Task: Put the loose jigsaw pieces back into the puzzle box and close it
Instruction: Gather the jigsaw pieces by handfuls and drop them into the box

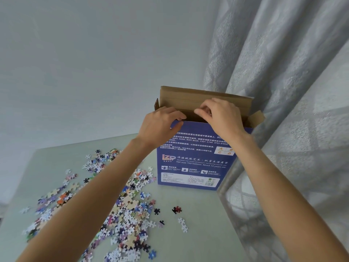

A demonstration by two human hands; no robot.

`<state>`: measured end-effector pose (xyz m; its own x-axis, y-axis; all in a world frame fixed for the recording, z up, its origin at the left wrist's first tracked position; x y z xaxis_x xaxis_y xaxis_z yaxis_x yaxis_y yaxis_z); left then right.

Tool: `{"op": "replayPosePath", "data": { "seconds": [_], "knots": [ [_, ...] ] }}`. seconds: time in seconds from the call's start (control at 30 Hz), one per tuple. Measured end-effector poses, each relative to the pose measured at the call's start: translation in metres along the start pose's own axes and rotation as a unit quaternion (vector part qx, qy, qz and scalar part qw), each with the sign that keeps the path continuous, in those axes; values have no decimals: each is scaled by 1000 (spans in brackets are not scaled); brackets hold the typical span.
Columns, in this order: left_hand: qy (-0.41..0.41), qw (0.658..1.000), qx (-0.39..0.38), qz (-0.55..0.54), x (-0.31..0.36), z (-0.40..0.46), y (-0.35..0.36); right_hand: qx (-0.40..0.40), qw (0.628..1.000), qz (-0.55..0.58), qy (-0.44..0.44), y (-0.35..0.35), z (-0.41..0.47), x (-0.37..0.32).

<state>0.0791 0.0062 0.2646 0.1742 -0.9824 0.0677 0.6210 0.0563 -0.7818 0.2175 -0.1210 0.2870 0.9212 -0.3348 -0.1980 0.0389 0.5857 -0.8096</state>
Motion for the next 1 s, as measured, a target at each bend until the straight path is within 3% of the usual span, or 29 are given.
{"op": "replayPosePath", "data": {
  "seconds": [0.17, 0.33, 0.47, 0.53, 0.63, 0.73, 0.87, 1.0],
  "knots": [
    [2, 1000, 7, -7, -1, -2, 0, 34, 996, 77, -33, -1, -7, 1],
    [1, 997, 80, -5, 5, -26, -10, 110, 982, 136, -67, -7, -53, -29],
    [-45, 991, 110, -58, 15, -100, -11, 36, 985, 142, -93, 40, -133, -60],
    [-81, 991, 71, -84, 16, -150, -1, -43, 985, 156, -50, 79, -177, -68],
    [-173, 979, -44, -98, 13, -234, 22, -203, 963, 170, 55, 140, -239, -73],
    [-294, 930, -203, -89, 5, -315, 42, -352, 911, 144, 159, 184, -283, -67],
    [-416, 824, -381, -51, -4, -383, 52, -358, 879, 100, 297, 211, -295, -62],
    [-472, 783, -402, -48, -11, -408, 56, -356, 864, 94, 343, 234, -278, -83]
  ]
}}
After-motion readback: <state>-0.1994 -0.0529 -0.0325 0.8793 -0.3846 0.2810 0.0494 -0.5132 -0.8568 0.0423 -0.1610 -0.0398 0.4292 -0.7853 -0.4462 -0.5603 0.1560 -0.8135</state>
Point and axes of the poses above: each hand's wrist, its own z-axis towards the middle knuckle, its own y-axis out of the palm, x = y × z, the point moved 2 cm from there along z, towards the middle knuckle, and after that the axes turned 7 degrees about z, right-handed, at the moved point
